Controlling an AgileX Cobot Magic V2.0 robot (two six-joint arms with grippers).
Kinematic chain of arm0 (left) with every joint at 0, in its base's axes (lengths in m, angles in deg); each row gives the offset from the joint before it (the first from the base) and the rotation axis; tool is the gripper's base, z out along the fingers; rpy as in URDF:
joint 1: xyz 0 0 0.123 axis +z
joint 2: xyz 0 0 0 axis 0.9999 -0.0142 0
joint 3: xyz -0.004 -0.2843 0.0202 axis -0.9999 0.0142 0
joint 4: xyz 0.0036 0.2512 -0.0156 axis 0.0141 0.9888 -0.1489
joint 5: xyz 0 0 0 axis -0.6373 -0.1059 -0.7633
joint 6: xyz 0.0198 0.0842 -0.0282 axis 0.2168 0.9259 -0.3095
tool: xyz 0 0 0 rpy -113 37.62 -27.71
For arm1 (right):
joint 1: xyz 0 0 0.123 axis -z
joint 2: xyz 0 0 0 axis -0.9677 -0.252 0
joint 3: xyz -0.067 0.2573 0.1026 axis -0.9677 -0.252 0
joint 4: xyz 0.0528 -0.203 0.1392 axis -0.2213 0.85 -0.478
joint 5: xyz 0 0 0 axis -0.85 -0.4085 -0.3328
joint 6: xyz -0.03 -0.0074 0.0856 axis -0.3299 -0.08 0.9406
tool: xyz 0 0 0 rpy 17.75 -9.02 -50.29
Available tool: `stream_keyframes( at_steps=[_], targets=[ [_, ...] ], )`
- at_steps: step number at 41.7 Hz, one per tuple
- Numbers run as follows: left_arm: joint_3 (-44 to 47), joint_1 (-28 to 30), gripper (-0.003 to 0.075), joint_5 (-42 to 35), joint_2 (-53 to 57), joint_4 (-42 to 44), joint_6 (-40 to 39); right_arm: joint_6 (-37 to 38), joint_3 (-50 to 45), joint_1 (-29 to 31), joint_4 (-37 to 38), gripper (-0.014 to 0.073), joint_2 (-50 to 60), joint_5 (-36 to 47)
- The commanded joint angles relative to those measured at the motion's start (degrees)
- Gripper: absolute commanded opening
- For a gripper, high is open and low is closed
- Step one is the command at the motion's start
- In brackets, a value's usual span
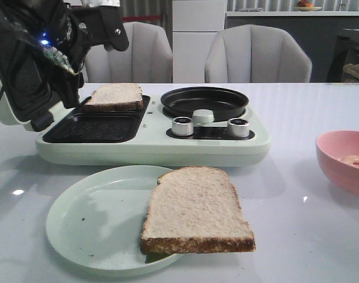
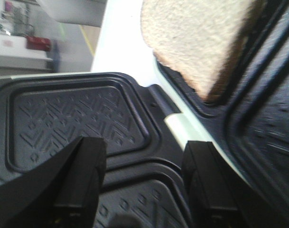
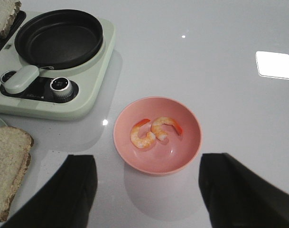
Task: Make breakfast with bread and shrimp
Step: 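Open the left gripper and withdraw it from the sandwich maker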
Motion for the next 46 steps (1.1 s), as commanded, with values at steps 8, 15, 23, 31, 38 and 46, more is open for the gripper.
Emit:
stream_keyframes(
  at_steps=[8,15,23,31,38,46],
  targets=[
    [-1.37,-5.59,0.0425,6.94,15.59,-46.03,22.65,-0.10,1.99,-0.04,0.16,0.0562,-0.47,4.48],
    [0.58,-9.69,0.0425,8.53,27.62,-60.69,23.97,-0.10,1.99,-0.04,0.16,0.0562,-0.47,4.48],
    [8.32,-15.62,0.0425,5.00,42.25,-67.36,23.97,-0.10,1.99,-0.04,0.16,0.0562,-0.47,4.48],
    [16.43,-18.53,0.0425,1.50,54.51,-73.54,23.97,-0.10,1.99,-0.04,0.16,0.0562,-0.47,4.48],
    [21.15,-18.53,0.0425,0.53,61.91,-75.83,23.97,-0.10,1.99,-0.04,0.05,0.0562,-0.47,4.46],
    [23.01,-18.53,0.0425,0.53,64.91,-75.83,23.97,-0.10,1.99,-0.04,0.00,0.0562,-0.47,4.76]
  ],
)
